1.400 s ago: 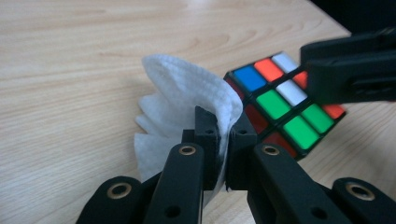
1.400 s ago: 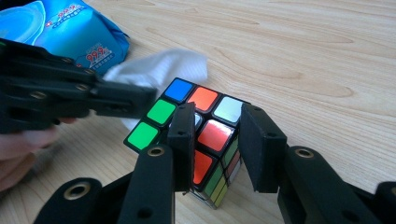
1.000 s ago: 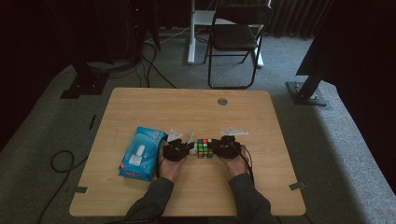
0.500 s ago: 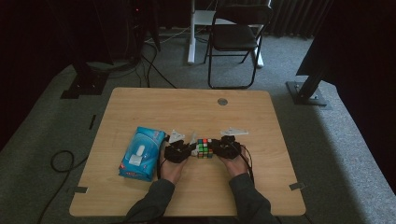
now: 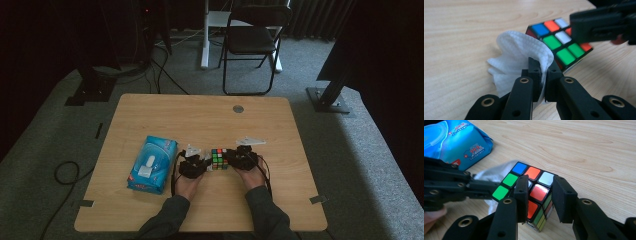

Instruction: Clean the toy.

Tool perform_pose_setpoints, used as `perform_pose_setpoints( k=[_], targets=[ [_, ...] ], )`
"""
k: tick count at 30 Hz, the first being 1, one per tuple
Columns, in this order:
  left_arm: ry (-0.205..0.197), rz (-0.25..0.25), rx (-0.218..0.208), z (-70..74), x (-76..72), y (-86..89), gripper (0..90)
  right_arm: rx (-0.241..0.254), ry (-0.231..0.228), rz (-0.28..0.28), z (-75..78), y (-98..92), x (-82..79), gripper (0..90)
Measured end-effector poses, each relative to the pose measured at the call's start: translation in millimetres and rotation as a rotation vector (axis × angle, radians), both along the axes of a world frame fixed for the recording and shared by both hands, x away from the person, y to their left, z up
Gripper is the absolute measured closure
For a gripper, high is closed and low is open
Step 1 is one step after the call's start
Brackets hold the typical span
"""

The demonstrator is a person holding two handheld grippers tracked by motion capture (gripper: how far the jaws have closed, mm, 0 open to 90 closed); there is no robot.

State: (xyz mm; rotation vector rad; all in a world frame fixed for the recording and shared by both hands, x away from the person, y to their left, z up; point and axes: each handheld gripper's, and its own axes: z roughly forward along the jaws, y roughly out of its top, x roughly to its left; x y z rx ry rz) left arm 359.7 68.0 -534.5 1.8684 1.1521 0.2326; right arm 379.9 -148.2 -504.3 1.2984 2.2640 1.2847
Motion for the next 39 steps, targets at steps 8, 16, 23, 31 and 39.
perform_pose_setpoints(
  k=[8,16,23,31,39],
  targets=[
    [0.019,-0.006,0.025,-10.9,3.0,-1.1,86.4,-0.001,0.0,0.001,0.1,0.0,0.0,66.9],
    [0.007,0.007,0.017,-4.2,5.5,3.7,86.1,0.002,0.002,0.01,0.0,-0.1,0.2,67.0],
    [-0.012,0.044,0.001,8.4,15.3,15.4,86.0,0.002,0.005,0.03,0.2,0.9,-0.4,67.1],
    [-0.036,0.027,-0.016,17.3,28.2,19.0,85.6,-0.011,-0.011,0.089,0.2,4.9,-3.0,67.1],
    [-0.047,0.035,-0.035,24.6,38.5,20.6,85.6,-0.009,-0.006,0.119,0.4,6.0,-4.2,67.1]
  ],
)
